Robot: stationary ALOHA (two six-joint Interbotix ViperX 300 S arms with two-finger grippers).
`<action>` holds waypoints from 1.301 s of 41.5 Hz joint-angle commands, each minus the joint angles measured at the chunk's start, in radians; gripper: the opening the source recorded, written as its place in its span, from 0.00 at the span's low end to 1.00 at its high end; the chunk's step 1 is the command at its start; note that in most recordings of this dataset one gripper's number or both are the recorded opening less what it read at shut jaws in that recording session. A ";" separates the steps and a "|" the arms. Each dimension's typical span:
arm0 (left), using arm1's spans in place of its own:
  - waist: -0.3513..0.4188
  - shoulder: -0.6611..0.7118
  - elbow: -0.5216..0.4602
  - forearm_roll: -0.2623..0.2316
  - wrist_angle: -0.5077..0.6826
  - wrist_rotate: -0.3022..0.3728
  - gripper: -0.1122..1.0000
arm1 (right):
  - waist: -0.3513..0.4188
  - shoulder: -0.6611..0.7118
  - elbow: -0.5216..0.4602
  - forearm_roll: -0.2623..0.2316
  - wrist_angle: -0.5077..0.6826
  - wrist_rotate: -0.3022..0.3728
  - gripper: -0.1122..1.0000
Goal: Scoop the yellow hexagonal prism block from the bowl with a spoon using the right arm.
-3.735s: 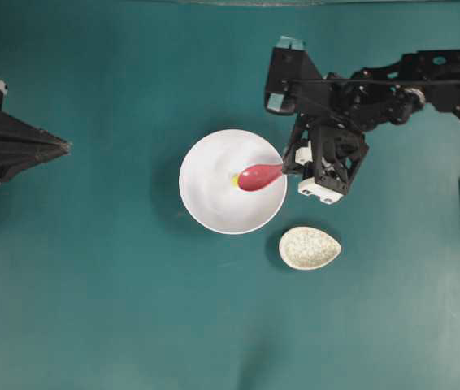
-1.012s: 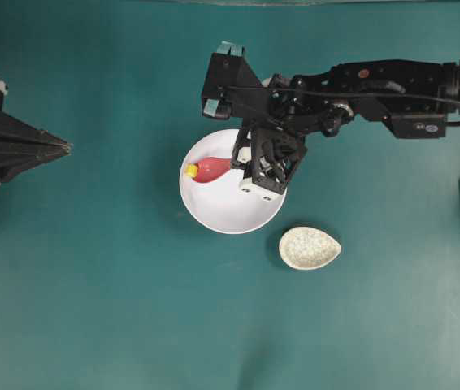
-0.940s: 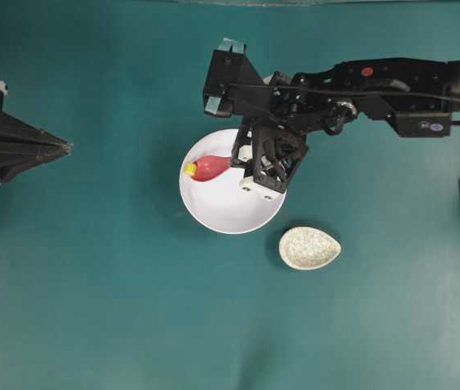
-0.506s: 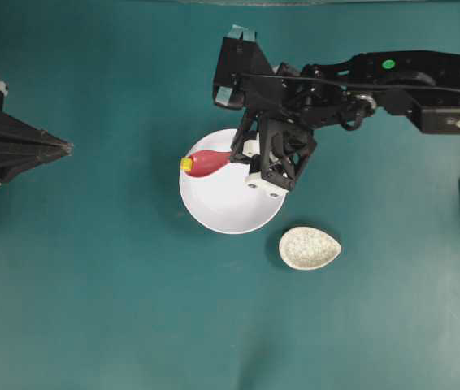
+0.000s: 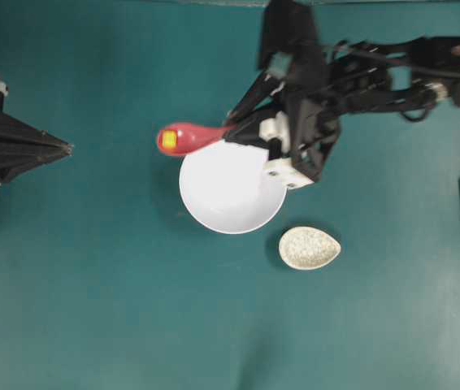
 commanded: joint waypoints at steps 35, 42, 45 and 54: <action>0.000 -0.002 -0.020 0.003 0.002 -0.002 0.10 | 0.002 -0.304 0.143 0.000 -0.092 0.011 0.31; 0.002 -0.002 -0.021 0.003 0.014 0.000 0.10 | 0.003 -0.305 0.144 0.000 -0.092 0.014 0.31; 0.002 -0.003 -0.021 0.003 0.014 0.000 0.10 | 0.003 -0.305 0.144 0.000 -0.089 0.014 0.31; 0.000 -0.005 -0.021 0.003 0.014 0.006 0.10 | 0.003 -0.305 0.144 0.000 -0.087 0.012 0.31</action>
